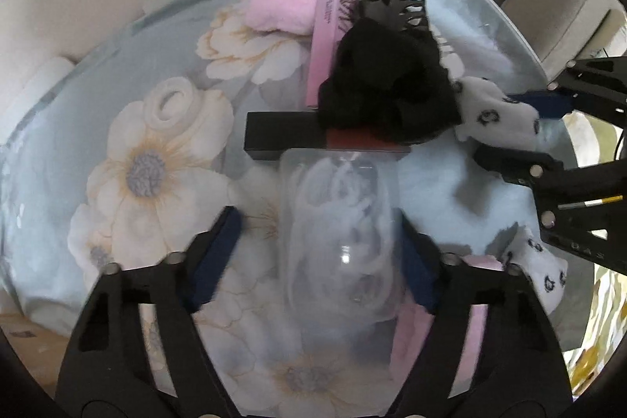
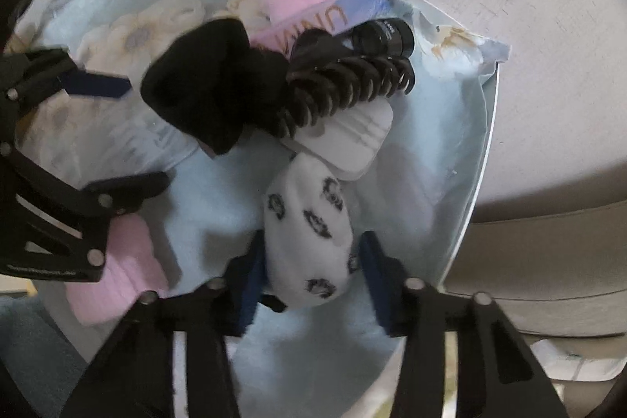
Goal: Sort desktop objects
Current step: 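Return both tools to the sheet and reach for the cable box and sock, then grasp the clear cable box with the left tool while the right tool grasps a panda sock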
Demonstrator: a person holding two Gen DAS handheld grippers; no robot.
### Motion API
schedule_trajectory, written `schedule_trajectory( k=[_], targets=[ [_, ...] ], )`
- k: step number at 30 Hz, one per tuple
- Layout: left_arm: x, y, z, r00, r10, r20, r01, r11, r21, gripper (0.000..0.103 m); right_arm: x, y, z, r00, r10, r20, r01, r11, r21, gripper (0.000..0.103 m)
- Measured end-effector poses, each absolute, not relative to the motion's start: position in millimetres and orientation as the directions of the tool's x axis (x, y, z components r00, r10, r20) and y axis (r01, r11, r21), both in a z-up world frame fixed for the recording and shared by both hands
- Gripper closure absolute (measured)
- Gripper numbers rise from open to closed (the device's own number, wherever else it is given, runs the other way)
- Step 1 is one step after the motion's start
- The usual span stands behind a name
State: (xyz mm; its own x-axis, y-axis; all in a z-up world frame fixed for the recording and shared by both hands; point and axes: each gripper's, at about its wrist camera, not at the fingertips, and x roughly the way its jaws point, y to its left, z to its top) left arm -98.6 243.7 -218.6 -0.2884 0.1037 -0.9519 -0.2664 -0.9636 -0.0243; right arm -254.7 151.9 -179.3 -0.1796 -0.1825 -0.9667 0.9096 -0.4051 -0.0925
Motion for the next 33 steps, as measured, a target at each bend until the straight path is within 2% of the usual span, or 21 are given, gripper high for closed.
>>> schedule_trajectory(
  k=[1, 2, 17, 28, 33],
  targets=[
    [-97, 244, -217, -0.290, 0.107, -0.951, -0.272, -0.962, -0.025, 0.049, -255, 153, -179, -0.179, -0.183, -0.967, 0.909, -0.407, -0.091, 0.068],
    [-97, 245, -216, -0.291, 0.107, -0.951, -0.278, -0.960, -0.023, 0.052, -255, 154, -178, -0.176, -0.187, -0.967, 0.907, -0.412, -0.086, 0.068],
    [-89, 226, -199, -0.289, 0.145, -0.946, -0.282, -0.957, -0.060, 0.052, -257, 171, -146, -0.175, -0.234, -0.956, 0.878, -0.477, -0.044, 0.069],
    [-55, 211, -136, -0.320, 0.179, -0.931, -0.296, -0.952, -0.081, 0.052, -239, 177, -112, -0.182, -0.260, -0.948, 0.874, -0.485, -0.034, 0.069],
    [-46, 188, -122, -0.338, 0.171, -0.926, -0.279, -0.957, -0.075, 0.052, -230, 148, -106, -0.177, -0.304, -0.936, 0.866, -0.501, -0.001, 0.068]
  ],
)
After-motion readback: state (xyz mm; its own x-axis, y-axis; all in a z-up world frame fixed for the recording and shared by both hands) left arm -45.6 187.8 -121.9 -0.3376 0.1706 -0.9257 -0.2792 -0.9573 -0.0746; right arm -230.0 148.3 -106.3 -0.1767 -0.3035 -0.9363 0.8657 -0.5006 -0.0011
